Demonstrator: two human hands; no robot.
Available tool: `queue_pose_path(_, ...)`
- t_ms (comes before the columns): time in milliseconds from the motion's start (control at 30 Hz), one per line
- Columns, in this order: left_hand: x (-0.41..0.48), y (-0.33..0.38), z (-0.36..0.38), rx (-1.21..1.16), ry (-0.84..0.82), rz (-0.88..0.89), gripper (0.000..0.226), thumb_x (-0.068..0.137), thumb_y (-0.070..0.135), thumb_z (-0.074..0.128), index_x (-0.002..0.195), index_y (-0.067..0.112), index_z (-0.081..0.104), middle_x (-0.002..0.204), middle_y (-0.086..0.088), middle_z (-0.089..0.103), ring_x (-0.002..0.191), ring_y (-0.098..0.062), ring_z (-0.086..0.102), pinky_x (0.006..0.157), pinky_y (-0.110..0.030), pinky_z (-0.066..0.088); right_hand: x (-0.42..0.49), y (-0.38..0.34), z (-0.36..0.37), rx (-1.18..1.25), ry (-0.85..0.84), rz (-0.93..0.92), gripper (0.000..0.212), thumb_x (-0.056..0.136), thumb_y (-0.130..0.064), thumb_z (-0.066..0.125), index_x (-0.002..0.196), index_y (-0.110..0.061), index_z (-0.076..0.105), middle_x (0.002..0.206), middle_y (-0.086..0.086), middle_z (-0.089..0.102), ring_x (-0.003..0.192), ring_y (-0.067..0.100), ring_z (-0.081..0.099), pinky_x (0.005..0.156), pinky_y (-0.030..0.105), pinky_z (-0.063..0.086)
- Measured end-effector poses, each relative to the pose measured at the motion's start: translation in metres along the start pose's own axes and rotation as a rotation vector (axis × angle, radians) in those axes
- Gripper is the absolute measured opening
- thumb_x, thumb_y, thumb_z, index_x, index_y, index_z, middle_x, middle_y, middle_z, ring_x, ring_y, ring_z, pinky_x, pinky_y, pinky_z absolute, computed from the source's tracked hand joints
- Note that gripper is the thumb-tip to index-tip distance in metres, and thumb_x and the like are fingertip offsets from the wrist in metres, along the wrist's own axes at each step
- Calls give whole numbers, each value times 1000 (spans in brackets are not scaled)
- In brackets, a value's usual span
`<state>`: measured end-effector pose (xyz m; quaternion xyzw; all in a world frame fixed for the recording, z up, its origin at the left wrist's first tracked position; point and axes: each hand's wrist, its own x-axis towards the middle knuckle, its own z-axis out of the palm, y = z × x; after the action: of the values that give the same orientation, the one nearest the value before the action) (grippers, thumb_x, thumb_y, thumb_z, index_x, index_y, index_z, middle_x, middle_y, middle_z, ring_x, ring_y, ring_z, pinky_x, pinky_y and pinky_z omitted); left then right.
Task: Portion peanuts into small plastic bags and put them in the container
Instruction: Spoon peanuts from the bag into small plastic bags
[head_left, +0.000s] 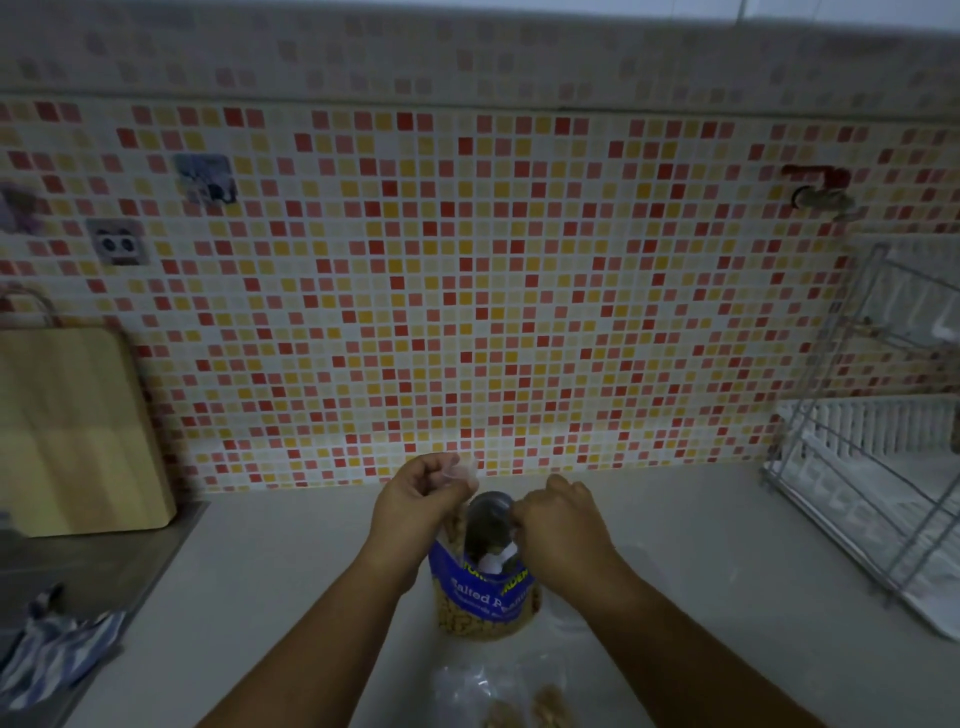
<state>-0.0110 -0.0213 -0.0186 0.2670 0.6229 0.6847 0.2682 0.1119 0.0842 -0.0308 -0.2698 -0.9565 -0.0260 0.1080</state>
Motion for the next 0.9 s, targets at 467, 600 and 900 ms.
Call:
queue_pose_path(467,-41,-2,8,-182,-228,-28,39,70,10,74,106,14,61,101,-6,71,97,-20,68,79,-28,54,-46,-27,-13,1150,150,310,4,84,-20,67,79,-20,66,77,0,68,74,12,65,71,29,54)
queue_pose_path(600,-55,-17,1,-179,-261,-90,26,79,14,66,104,7,64,96,-15,69,86,-26,64,77,-31,51,-66,-21,-10,1405,103,323,19,83,0,64,70,-15,61,67,-1,63,65,11,59,65,22,49)
queue_pose_path(900,-81,-57,-6,-31,-329,-261,7,83,5,63,78,10,64,65,-1,65,56,-8,58,58,-19,51,-110,-15,32,1545,-41,423,19,85,4,61,73,-11,58,58,-5,64,54,2,55,58,18,45)
